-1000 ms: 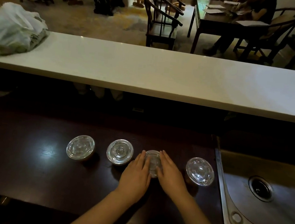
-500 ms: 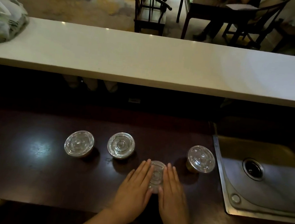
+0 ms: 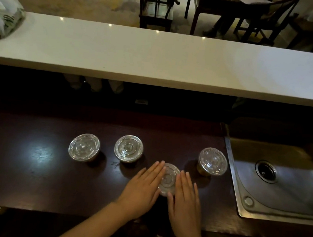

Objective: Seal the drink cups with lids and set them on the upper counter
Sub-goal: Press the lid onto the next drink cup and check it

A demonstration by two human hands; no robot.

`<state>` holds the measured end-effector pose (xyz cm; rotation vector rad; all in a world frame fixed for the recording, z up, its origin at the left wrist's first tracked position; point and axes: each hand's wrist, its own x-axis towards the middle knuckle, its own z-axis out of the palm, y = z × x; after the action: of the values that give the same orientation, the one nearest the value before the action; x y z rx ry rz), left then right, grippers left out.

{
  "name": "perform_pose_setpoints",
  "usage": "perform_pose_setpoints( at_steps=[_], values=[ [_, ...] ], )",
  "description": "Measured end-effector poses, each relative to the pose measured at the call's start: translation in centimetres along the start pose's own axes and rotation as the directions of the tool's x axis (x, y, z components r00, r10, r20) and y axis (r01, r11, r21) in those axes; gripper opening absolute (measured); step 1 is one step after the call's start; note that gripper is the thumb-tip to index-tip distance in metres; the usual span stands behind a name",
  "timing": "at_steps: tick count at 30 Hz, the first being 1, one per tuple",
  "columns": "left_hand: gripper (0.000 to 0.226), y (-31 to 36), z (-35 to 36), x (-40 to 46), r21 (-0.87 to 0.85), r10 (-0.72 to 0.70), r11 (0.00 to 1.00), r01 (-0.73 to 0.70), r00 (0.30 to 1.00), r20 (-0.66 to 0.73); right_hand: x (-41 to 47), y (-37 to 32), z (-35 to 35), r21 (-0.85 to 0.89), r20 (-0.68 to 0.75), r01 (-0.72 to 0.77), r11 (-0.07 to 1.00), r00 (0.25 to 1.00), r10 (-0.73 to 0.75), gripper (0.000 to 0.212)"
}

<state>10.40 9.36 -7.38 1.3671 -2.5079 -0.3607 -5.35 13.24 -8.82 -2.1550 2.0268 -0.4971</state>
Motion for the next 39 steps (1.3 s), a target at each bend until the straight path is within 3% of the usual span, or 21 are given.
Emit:
perform_pose_setpoints(
  at_steps=[4, 6, 11, 14, 28, 33, 39],
  values=[
    [0.056, 0.7, 0.0, -0.1, -0.075, -0.1, 0.992, 0.097, 0.994, -0.046, -1.1, -0.2, -1.0, 0.068, -0.195, -0.019, 0.998, 0.98, 0.032, 0.042],
    [0.058, 1.1, 0.3, -0.7, -0.083, -0.129, 0.989, 0.125, 0.99, -0.049, -1.0, 0.1, -1.5, 0.095, -0.223, -0.025, 0.995, 0.974, 0.046, 0.036],
    [0.067, 1.5, 0.9, -1.2, -0.069, -0.145, 0.987, 0.147, 0.989, 0.033, 0.8, 0.6, -1.0, -0.013, -0.053, 0.073, 0.997, 0.996, -0.073, 0.052],
    [0.068, 1.8, 1.2, -1.1, -0.075, -0.164, 0.983, 0.167, 0.985, 0.044, 1.0, 0.6, -0.2, -0.008, 0.03, 0.065, 0.998, 0.997, -0.065, 0.054],
    [0.068, 1.3, 1.2, -0.9, -0.149, -0.127, 0.98, 0.129, 0.992, 0.026, 0.8, 0.8, 0.0, 0.012, 0.082, 0.046, 0.999, 0.996, -0.047, 0.051],
    [0.087, 0.3, 0.6, -1.0, -0.256, -0.033, 0.965, 0.049, 0.997, 0.07, -0.3, 2.2, -1.1, 0.193, -0.041, 0.287, 0.938, 0.958, -0.285, 0.056],
    [0.066, -0.6, 1.5, -0.7, -0.359, -0.054, 0.933, 0.03, 0.997, -0.058, 0.5, 3.0, -1.1, 0.044, -0.255, 0.486, 0.873, 0.85, -0.461, 0.015]
  ],
)
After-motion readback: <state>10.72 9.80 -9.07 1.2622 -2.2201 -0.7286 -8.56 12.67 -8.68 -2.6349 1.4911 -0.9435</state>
